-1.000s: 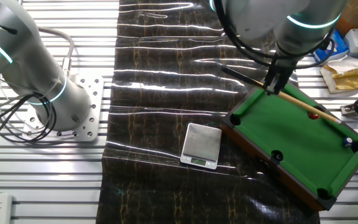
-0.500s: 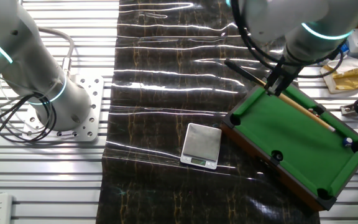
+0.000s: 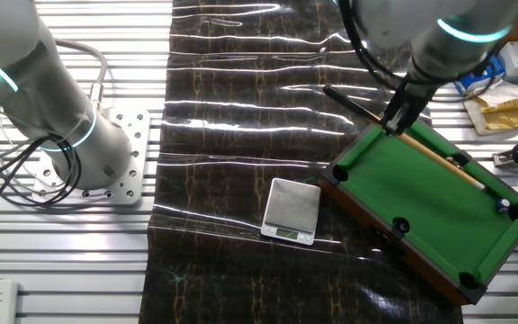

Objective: Hit the pool ball

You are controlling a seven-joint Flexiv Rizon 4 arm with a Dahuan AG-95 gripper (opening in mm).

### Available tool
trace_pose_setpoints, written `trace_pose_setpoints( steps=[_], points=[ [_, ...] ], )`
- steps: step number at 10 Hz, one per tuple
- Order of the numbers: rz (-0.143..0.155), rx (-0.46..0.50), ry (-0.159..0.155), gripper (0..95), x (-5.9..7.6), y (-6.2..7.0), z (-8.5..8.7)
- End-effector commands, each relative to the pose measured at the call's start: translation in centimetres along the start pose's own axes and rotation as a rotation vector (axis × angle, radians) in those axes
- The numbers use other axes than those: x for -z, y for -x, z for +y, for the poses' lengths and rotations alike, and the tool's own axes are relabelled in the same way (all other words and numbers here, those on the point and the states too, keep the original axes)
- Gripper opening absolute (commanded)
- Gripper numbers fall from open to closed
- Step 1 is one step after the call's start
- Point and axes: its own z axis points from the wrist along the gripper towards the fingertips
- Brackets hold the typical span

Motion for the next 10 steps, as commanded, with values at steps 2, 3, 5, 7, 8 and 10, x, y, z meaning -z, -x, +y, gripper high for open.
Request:
trace_pose_setpoints(
  steps=[2, 3, 5, 7, 8, 10],
  points=[
    [0.071, -0.009, 0.012, 0.0, -0.09, -0.08, 0.21],
    [0.062, 0.005, 0.01, 0.0, -0.14, -0.11, -0.01],
    [0.053, 0.044, -0.002, 0.0, -0.15, -0.1, -0.02],
    [0.036, 0.171, -0.022, 0.0, -0.18, -0.11, -0.02],
    [0.031, 0.211, -0.018, 0.0, -0.18, -0.12, 0.01],
    [0.024, 0.229, -0.02, 0.0, -0.14, -0.16, 0.15]
  ],
)
